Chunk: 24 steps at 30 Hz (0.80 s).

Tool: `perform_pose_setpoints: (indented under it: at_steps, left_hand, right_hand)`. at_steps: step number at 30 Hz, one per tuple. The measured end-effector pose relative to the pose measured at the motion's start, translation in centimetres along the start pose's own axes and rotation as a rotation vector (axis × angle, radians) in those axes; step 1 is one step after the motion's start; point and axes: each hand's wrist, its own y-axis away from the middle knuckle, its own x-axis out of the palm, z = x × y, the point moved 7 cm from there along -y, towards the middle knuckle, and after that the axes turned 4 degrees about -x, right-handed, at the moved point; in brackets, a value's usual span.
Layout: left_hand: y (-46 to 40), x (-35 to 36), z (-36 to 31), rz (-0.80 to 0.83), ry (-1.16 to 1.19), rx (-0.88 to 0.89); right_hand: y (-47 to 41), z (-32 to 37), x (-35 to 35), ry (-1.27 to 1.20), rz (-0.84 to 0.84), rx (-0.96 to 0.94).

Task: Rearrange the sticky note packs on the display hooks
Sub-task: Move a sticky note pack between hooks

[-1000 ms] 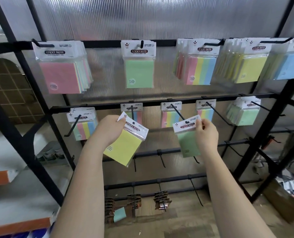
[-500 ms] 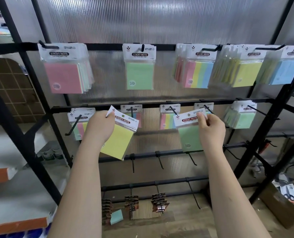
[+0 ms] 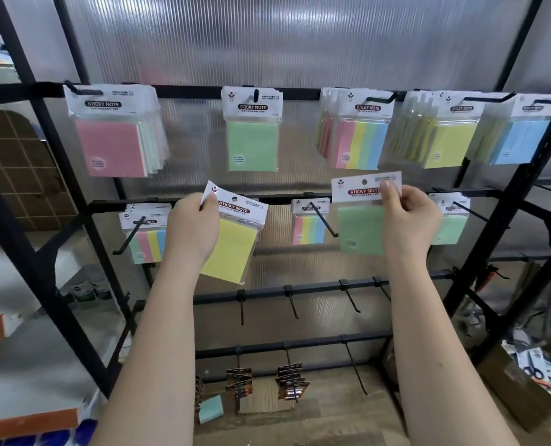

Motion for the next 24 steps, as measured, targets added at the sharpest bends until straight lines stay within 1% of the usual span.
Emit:
perform_pose_setpoints:
  at_steps: [5,10,13,15,20,24]
  left_hand:
    - [0.3,1.1,-1.4,-0.035,0.064,0.019]
    - [0.4,1.9,-3.7,-0.09,0.101,0.044]
    - [0.7,2.8,-4.5,-0.116,0.135,0.058]
    - [0.9,3.3,-4.7,-0.129,0.148,0.067]
    - [1.2,4.2,-4.9,-0.132,0.138,0.061]
    - [1.2,4.3,-5.0,-0.139,0.126,0.056]
  right_hand:
    - [-3.1,2.0,-0.3,-0.124,-0.086,-0.004]
    - [-6.6,4.1,0.8,-0.199,-0.043,-0.036]
    - [-7.9,4.6,1.5,-0.172,0.001,-0.063]
    - [-8.6,4.6,1.7,-0.158,-0.002,-0.071]
    - [-9.8,4.1,1.7,-0.16,-0.016,-0.042]
    - [-10.5,3.8,2.3,-0.142,0.012,-0.033]
